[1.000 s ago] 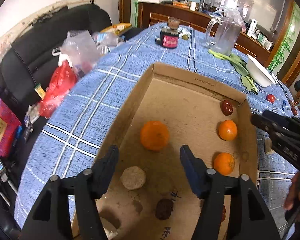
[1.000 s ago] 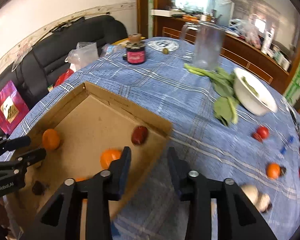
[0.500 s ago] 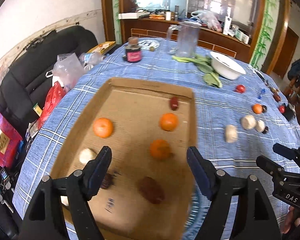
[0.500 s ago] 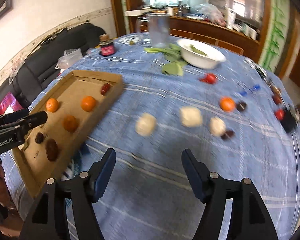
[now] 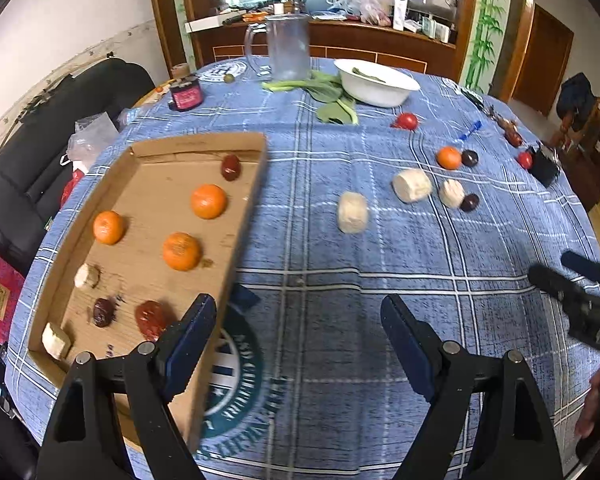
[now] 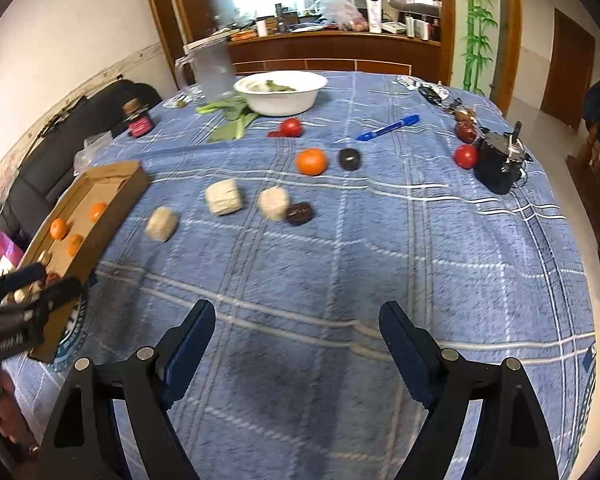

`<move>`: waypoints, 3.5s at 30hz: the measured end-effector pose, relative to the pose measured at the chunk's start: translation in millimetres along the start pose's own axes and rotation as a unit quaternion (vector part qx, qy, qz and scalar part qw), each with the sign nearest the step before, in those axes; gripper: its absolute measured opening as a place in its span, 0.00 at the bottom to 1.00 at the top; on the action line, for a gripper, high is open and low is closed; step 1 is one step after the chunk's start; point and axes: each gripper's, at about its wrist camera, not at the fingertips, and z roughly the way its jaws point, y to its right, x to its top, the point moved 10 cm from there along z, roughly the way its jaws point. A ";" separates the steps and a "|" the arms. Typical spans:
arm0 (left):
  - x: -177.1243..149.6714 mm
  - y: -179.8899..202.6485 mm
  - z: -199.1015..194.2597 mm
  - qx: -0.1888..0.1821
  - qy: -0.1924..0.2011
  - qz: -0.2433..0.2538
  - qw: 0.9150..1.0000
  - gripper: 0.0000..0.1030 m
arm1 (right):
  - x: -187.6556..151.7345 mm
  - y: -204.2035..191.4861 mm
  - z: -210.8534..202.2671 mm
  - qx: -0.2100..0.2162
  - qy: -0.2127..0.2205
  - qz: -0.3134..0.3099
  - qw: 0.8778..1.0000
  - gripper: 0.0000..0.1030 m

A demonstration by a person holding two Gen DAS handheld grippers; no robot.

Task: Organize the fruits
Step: 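Withdraw both tools from the tray back over the table, then grasp a dark date with the right tool while the left tool grasps a tan bun, then carry the dark date and tan bun over the cardboard tray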

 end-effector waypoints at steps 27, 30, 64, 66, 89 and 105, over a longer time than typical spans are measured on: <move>22.8 26.6 53.1 -0.005 -0.051 -0.011 0.999 0.81 | 50.0 -4.6 95.8 0.084 -0.013 -0.108 0.991 0.27; 34.3 31.4 65.5 -0.012 -0.052 -0.020 0.998 0.81 | 48.9 0.5 89.9 0.085 -0.011 -0.101 0.991 0.27; -4.1 43.2 3.8 -0.101 0.001 0.015 0.995 0.25 | -6.8 2.0 9.6 0.019 0.002 -0.072 0.997 0.28; -3.5 40.5 -3.2 -0.105 0.006 0.015 0.994 0.25 | -7.7 -1.5 6.7 0.018 0.003 -0.071 0.997 0.28; 4.4 -97.3 -42.4 -0.048 0.052 -0.076 0.995 0.25 | 30.7 -148.0 18.4 0.082 0.018 -0.156 0.984 0.28; -34.8 -200.1 -32.5 0.013 0.031 -0.123 0.992 0.25 | 42.6 -269.5 38.5 0.142 0.019 -0.247 0.959 0.28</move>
